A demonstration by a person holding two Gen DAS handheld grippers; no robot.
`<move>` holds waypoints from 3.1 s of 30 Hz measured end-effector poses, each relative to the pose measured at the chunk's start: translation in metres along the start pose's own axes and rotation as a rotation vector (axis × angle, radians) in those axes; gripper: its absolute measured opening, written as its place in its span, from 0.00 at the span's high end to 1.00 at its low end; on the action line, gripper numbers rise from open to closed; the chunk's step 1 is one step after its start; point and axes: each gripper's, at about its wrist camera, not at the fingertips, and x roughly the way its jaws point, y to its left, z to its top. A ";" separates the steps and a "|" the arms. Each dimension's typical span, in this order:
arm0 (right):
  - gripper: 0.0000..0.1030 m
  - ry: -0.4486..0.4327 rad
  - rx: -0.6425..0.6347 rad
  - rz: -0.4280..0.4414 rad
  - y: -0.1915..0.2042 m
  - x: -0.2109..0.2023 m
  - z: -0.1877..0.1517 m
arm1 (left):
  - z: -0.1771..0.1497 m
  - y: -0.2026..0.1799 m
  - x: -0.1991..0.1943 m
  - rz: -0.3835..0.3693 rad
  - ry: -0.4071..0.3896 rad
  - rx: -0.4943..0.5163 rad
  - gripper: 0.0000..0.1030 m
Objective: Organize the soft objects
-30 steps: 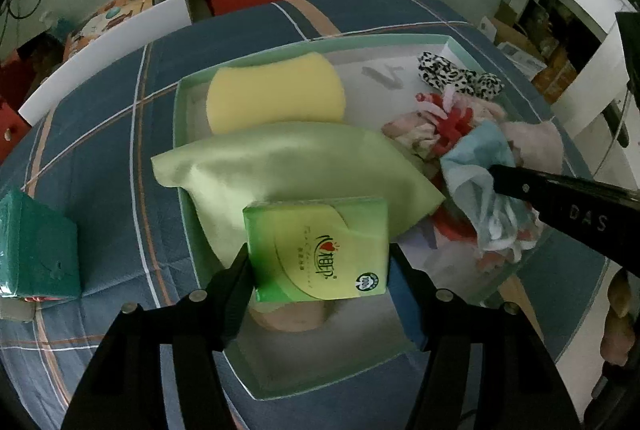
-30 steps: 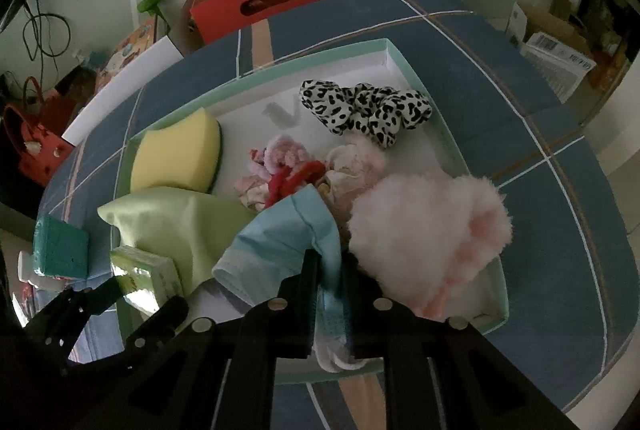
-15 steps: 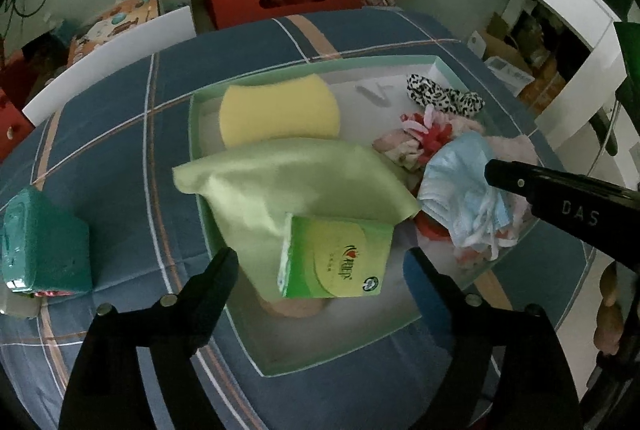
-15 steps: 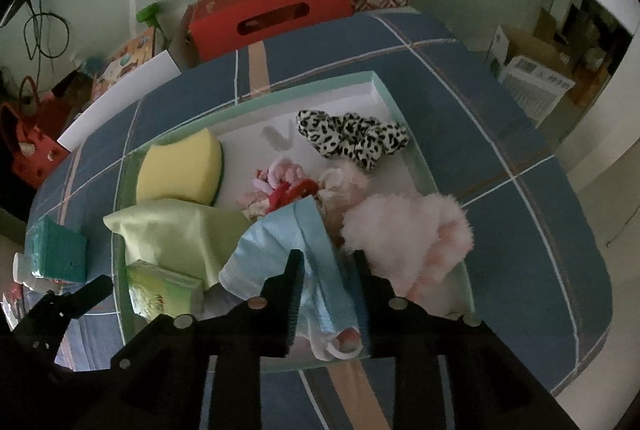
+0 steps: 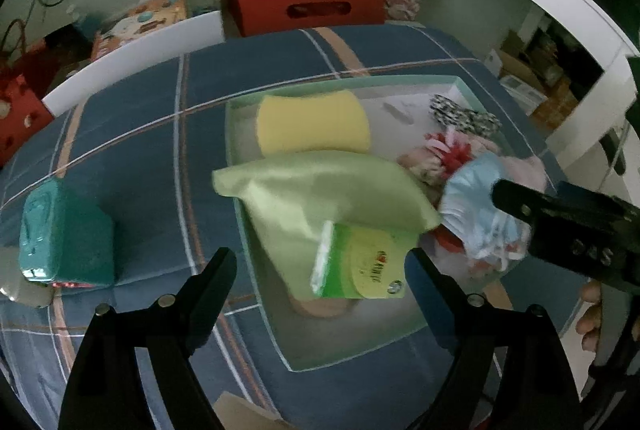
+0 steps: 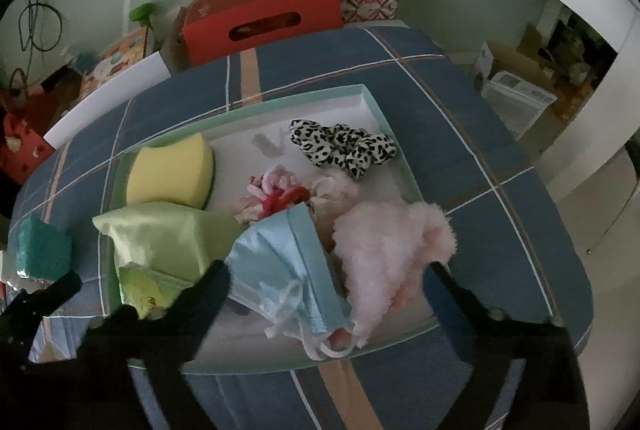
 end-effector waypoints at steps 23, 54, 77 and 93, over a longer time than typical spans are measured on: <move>0.00 -0.046 -0.152 0.055 0.069 -0.030 -0.047 | -0.017 0.062 -0.014 0.062 0.011 -0.159 0.16; 0.00 -0.096 -0.209 0.005 0.127 -0.011 -0.092 | -0.096 0.149 -0.042 0.212 0.007 -0.368 0.16; 0.00 -0.190 -0.184 -0.087 0.125 -0.016 -0.095 | -0.098 0.150 -0.033 0.256 0.040 -0.366 0.16; 0.00 -0.200 -0.175 -0.097 0.122 -0.016 -0.095 | -0.096 0.148 -0.034 0.283 0.037 -0.361 0.16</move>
